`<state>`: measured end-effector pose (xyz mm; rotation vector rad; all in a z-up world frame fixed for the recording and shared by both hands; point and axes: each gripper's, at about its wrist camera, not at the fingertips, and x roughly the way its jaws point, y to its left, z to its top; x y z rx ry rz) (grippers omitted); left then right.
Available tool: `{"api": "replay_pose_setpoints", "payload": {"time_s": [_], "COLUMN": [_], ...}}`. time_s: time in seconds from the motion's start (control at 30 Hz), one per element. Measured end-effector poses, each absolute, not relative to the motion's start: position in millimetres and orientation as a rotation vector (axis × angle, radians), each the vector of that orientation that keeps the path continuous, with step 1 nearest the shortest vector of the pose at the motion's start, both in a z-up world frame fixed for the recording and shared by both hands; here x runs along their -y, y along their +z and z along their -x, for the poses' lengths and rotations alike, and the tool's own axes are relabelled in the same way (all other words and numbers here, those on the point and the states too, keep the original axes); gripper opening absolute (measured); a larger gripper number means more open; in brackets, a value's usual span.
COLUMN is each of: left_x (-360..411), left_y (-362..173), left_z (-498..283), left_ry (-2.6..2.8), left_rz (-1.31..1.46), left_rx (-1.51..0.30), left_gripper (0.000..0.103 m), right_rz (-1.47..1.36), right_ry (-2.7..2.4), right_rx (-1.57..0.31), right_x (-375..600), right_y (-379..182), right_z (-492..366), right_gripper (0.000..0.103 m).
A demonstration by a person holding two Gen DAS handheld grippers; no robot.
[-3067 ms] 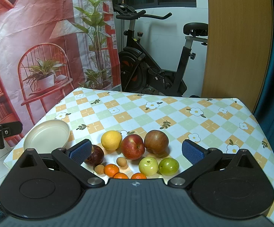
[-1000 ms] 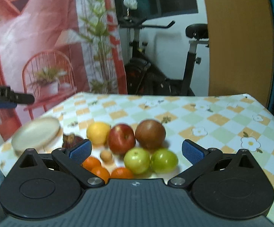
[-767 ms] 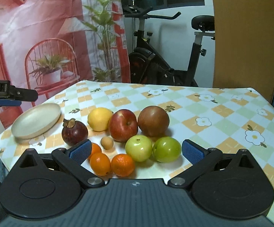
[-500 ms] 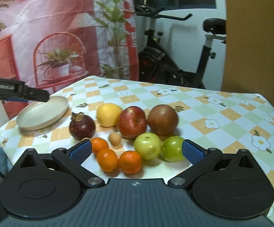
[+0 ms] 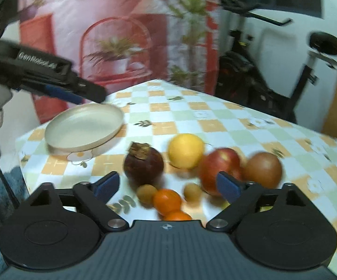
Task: Organize fruits
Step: 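Move the left tool down toward the dark purple mangosteen, then close the left tool fingers around the mangosteen and lift it, then carry the mangosteen with the left tool onto the cream plate and release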
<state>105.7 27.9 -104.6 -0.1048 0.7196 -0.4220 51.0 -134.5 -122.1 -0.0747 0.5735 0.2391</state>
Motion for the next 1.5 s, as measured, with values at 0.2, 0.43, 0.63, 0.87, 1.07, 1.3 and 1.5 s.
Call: {"api": "replay_pose_setpoints", "payload": {"time_s": [0.2,0.43,0.63,0.87,1.07,1.3,1.5], "left_x": [-27,-25,-16,-11,-23,-58,-111], "left_y": [-143,-161,-170,-177,-162,-120,-92], "left_z": [-126,-144,-149,-152,-146,-147,-160], "left_ry": [-0.494,-0.529,-0.551,-0.532,-0.547,-0.529,-0.469], "left_rz": [0.216,0.288,0.275,0.238,0.262,0.256,0.265], "left_rx": [-0.824,-0.874,-0.899,-0.909,-0.881,-0.799,-0.769], "left_gripper": [0.067,0.067,0.067,0.061,0.060,0.058,0.057], "right_rz": [0.176,0.130,0.100,0.085,0.047,0.055,0.088], "right_ry": [0.283,0.270,0.269,0.245,0.242,0.282,0.360], "right_rx": [-0.620,-0.667,-0.707,-0.730,-0.733,-0.654,-0.603], "right_x": [102,107,105,104,103,87,52], "right_y": [-146,-154,-157,-156,-148,-113,-88], "right_z": [-82,-101,-112,-119,-116,-120,-148], "right_gripper": [0.077,0.069,0.064,0.064,0.063,0.063,0.063]}}
